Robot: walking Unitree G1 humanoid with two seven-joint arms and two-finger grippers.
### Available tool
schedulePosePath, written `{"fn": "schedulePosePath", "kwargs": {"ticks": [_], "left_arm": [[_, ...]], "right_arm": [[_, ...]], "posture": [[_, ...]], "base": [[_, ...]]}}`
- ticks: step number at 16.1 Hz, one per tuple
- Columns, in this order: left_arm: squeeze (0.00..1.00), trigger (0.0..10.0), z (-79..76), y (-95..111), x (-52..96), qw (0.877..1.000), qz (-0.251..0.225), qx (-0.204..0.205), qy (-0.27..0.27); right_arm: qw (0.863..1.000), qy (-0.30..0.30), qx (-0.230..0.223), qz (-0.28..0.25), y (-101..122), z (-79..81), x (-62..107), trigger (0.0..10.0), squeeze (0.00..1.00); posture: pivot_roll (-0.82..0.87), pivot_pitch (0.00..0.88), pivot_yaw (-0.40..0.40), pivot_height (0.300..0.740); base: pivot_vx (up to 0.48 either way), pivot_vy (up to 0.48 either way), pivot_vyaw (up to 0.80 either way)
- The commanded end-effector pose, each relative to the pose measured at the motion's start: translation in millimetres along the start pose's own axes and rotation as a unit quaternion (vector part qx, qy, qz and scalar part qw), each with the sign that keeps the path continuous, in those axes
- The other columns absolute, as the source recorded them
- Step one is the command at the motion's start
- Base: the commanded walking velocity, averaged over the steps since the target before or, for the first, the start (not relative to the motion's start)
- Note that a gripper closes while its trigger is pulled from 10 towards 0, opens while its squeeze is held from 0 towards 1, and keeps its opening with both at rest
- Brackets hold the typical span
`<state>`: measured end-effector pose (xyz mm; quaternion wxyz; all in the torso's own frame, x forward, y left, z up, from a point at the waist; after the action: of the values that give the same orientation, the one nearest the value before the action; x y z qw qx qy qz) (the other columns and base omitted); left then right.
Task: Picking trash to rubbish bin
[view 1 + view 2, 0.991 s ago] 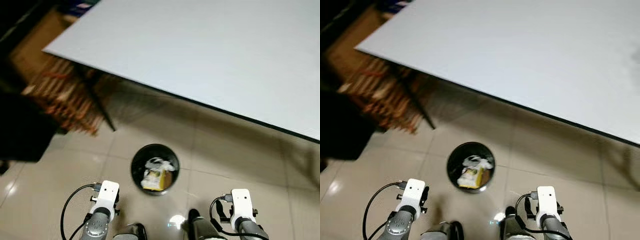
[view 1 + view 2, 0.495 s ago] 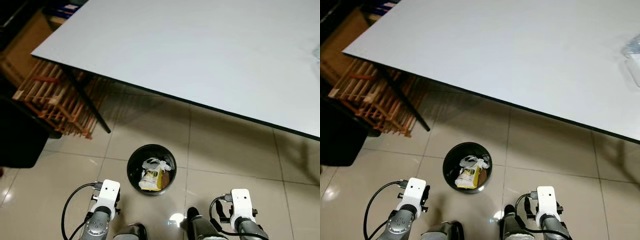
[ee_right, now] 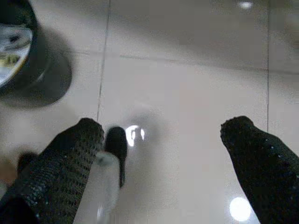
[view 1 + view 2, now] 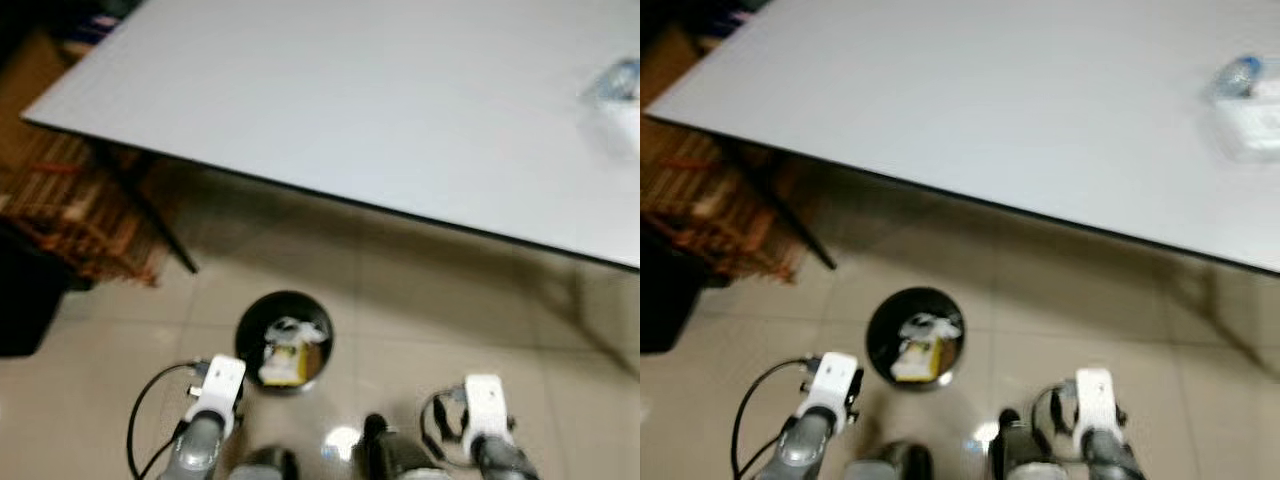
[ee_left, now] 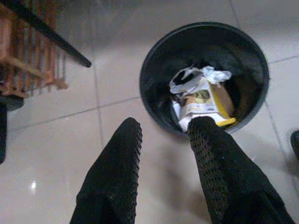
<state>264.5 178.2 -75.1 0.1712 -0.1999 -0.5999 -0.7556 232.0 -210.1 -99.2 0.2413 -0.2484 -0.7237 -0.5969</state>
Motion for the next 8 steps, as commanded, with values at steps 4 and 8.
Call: {"fn": "schedulePosePath", "kwargs": {"ticks": [4,8], "left_arm": [[0.0,10.0,2.4,-16.4,5.9,1.0,0.028,-0.006,0.002],[0.0,10.0,1.7,-15.4,5.4,1.0,0.026,-0.006,0.0]], "right_arm": [[1.0,0.006,0.001,0.005,-1.6,3.8,-0.2,10.0,0.0],[1.0,0.005,0.001,0.004,-1.1,3.2,-0.3,10.0,0.0]], "posture": [[0.03,0.222,0.116,0.74],[0.03,0.227,0.115,0.74]], "base": [[0.0,-0.48,0.0],[0.0,-0.379,0.0]]}}
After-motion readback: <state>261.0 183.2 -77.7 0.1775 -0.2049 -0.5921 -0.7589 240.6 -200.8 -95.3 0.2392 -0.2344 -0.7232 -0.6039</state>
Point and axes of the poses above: a point about 5 cm out from each wrist's last joint towards the gripper, its own x axis pointing back from the gripper into the wrist, its own y axis along the axis of the wrist's last joint, z = x × y, the point moved 5 cm from there along -x, pointing out of the wrist towards the gripper, and after that the axes turned 6 degrees about x, right-handed, at the moved point
